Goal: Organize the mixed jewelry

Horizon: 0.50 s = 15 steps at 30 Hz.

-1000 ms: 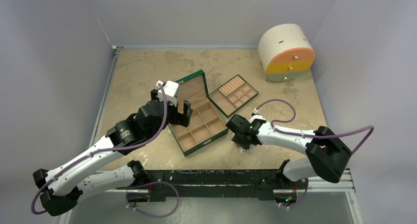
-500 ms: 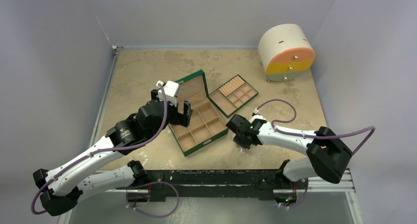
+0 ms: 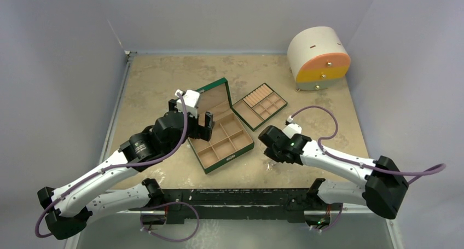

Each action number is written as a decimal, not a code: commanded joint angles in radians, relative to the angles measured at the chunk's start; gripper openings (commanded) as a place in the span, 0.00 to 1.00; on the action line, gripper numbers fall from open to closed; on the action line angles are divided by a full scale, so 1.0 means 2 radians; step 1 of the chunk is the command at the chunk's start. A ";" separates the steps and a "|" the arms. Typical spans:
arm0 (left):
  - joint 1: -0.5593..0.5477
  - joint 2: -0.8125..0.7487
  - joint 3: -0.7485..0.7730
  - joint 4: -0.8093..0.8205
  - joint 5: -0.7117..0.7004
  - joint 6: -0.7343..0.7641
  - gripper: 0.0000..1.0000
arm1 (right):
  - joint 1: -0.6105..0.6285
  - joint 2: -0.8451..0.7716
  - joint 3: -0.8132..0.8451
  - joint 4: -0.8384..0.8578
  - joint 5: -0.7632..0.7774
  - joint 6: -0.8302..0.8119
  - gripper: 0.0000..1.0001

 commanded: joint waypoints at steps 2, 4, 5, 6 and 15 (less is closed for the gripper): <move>-0.002 -0.002 0.000 0.011 -0.022 0.009 0.94 | 0.003 -0.045 0.016 -0.029 0.044 -0.076 0.00; -0.002 -0.003 0.000 0.011 -0.029 0.010 0.94 | 0.002 -0.058 0.030 -0.028 0.047 -0.110 0.00; -0.002 -0.004 -0.001 0.011 -0.032 0.010 0.94 | 0.002 -0.062 0.039 -0.030 0.049 -0.127 0.00; -0.002 -0.005 0.000 0.010 -0.035 0.011 0.94 | 0.002 -0.064 0.050 -0.032 0.050 -0.145 0.00; -0.001 -0.029 -0.002 0.008 -0.085 0.009 0.94 | 0.002 -0.015 0.150 -0.020 0.031 -0.248 0.00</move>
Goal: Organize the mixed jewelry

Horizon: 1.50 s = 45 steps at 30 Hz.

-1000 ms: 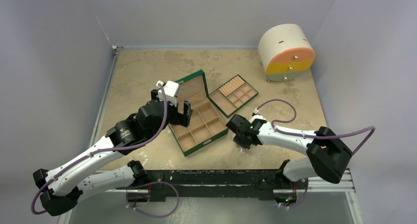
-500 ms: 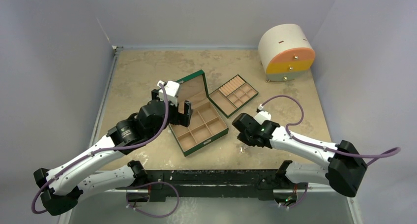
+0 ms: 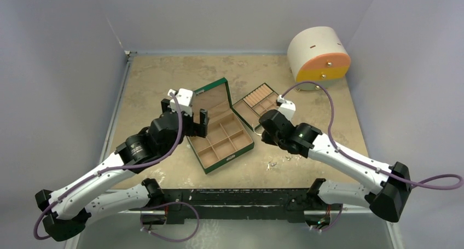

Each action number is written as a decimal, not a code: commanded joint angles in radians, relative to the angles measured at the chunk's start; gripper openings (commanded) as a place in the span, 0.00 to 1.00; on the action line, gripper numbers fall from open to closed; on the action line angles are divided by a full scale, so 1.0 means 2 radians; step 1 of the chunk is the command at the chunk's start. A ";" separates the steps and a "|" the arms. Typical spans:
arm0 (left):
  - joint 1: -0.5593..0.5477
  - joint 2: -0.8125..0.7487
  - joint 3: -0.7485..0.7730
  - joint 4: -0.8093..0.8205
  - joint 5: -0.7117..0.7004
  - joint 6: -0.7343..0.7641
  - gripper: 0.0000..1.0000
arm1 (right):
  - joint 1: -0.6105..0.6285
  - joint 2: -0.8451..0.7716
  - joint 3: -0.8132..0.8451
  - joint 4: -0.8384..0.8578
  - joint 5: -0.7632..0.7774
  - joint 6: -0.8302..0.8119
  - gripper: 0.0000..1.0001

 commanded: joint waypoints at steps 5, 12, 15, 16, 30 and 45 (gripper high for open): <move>-0.001 -0.044 -0.004 0.010 -0.059 0.007 0.94 | 0.002 0.076 0.079 0.042 -0.017 -0.061 0.00; -0.001 -0.067 -0.007 0.012 -0.086 0.003 0.94 | 0.002 0.162 0.129 0.070 -0.039 -0.047 0.00; -0.001 -0.072 -0.008 0.014 -0.090 0.004 0.94 | 0.002 0.206 0.148 0.068 -0.051 -0.029 0.00; -0.001 -0.073 -0.008 0.013 -0.091 0.004 0.94 | 0.002 0.217 0.153 0.069 -0.054 -0.027 0.00; -0.002 -0.080 -0.007 0.015 -0.086 0.004 0.92 | 0.001 0.313 0.199 0.088 -0.071 -0.014 0.00; -0.002 -0.082 -0.008 0.013 -0.089 0.004 0.92 | -0.009 0.359 0.226 0.091 -0.052 -0.001 0.00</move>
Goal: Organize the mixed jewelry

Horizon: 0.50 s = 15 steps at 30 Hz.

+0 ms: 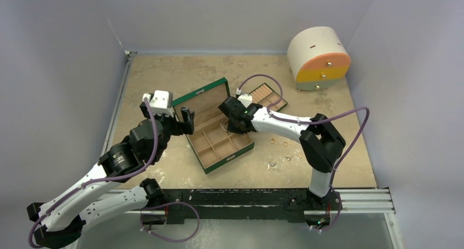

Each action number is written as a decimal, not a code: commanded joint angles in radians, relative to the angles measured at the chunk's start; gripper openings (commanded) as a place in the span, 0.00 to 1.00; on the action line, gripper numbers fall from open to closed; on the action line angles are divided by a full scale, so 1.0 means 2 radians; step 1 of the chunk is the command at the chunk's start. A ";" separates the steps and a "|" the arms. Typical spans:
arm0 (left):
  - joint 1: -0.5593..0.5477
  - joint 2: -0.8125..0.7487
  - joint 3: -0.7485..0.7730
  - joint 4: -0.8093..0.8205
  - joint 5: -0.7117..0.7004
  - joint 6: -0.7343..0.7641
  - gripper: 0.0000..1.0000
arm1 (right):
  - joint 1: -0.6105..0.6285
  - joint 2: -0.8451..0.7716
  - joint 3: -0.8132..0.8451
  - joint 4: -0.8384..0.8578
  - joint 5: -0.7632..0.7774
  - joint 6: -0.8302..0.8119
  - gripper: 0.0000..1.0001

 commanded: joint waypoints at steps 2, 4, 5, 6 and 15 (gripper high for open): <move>-0.001 -0.005 0.000 0.013 -0.006 0.004 0.92 | -0.006 0.006 0.026 -0.002 0.029 0.015 0.00; -0.001 -0.004 0.000 0.013 -0.005 0.004 0.92 | -0.007 0.007 0.027 -0.007 0.035 0.018 0.00; -0.001 -0.003 0.000 0.014 -0.005 0.004 0.92 | -0.008 0.007 0.026 -0.008 0.038 0.020 0.00; -0.001 -0.003 0.000 0.013 -0.004 0.004 0.92 | -0.008 0.007 0.025 -0.009 0.040 0.021 0.00; -0.001 -0.003 0.000 0.013 -0.005 0.004 0.92 | -0.010 0.020 0.025 -0.013 0.038 0.029 0.17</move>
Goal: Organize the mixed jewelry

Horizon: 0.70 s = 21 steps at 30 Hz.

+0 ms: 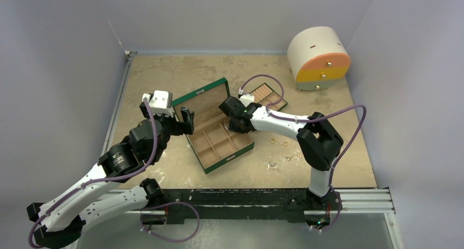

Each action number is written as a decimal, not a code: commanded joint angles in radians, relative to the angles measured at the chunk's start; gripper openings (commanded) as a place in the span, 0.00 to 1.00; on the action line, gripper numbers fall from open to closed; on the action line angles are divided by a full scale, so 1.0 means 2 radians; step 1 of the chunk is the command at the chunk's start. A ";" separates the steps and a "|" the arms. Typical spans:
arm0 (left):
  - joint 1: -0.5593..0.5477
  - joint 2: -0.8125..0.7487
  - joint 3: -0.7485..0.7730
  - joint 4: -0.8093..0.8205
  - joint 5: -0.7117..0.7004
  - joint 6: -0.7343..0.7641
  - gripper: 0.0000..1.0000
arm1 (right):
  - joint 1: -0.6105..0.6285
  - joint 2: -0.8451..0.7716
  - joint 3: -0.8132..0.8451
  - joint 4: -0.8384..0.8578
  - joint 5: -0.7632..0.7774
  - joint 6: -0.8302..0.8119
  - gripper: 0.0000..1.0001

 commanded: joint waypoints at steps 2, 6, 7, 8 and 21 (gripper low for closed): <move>-0.001 -0.002 0.000 0.013 -0.006 0.004 0.92 | -0.003 0.005 0.021 -0.005 0.014 0.012 0.26; -0.001 -0.002 0.000 0.013 -0.006 0.004 0.92 | -0.003 0.000 0.019 0.002 0.004 0.007 0.35; -0.001 -0.001 0.000 0.013 -0.005 0.004 0.92 | -0.003 -0.002 0.019 0.002 0.001 0.007 0.36; -0.001 -0.001 0.000 0.013 -0.006 0.005 0.92 | -0.003 -0.004 0.019 0.003 -0.001 0.006 0.37; -0.001 0.001 -0.001 0.013 -0.007 0.004 0.92 | -0.003 -0.074 -0.003 0.005 -0.015 -0.025 0.43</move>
